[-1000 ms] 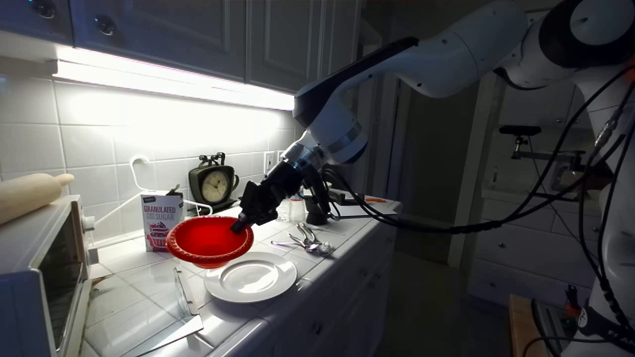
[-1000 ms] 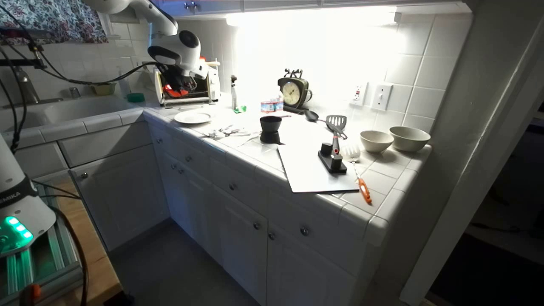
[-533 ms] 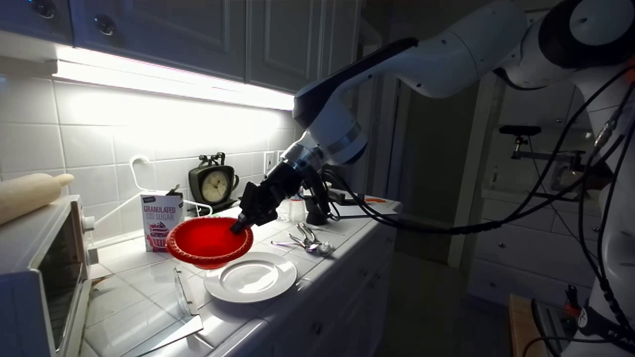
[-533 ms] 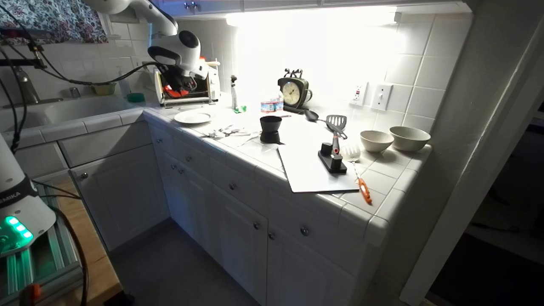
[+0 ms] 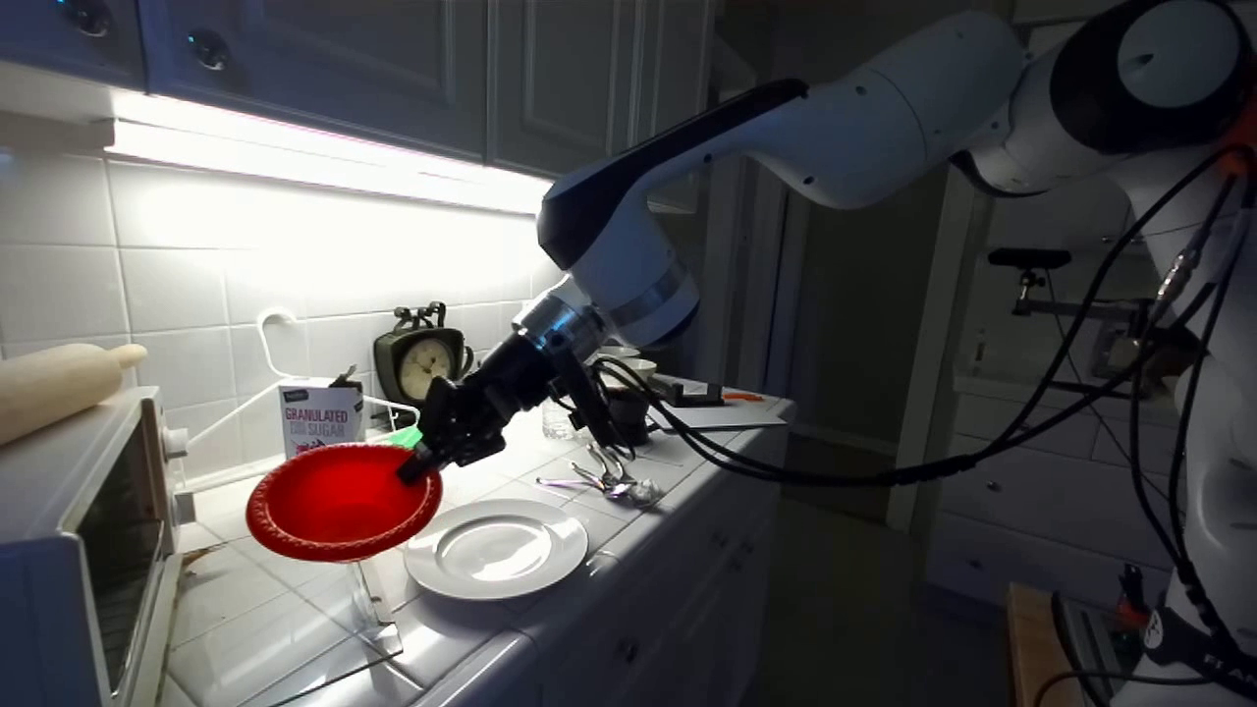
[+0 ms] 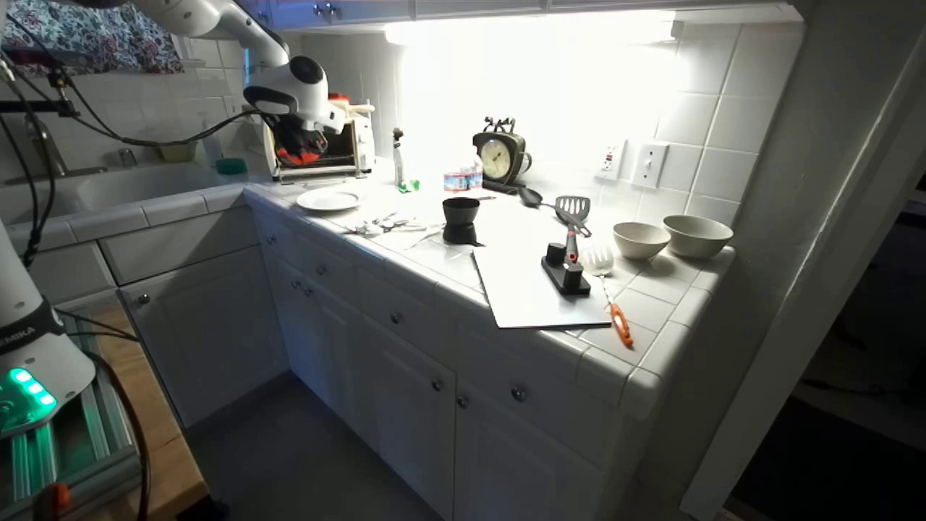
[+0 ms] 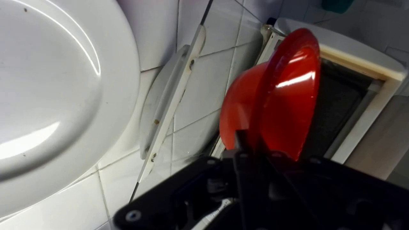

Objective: Pick up the red bowl and put it in the microwave

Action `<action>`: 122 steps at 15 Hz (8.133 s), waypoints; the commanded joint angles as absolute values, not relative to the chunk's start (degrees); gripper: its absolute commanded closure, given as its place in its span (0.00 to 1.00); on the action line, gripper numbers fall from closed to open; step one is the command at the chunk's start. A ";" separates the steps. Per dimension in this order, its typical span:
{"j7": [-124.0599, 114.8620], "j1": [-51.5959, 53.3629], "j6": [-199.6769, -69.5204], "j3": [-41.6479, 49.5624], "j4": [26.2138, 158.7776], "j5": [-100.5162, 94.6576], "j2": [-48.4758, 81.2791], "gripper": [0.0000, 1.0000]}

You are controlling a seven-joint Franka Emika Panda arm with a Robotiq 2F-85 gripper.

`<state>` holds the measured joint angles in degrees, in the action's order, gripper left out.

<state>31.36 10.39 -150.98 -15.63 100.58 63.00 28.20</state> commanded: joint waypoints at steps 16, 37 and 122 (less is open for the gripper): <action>18.91 14.11 -154.48 -18.38 78.93 60.38 46.34 0.99; 6.81 18.36 -147.96 -19.74 58.44 47.15 59.80 0.56; 6.16 23.33 -162.14 -19.12 55.97 39.60 62.80 1.00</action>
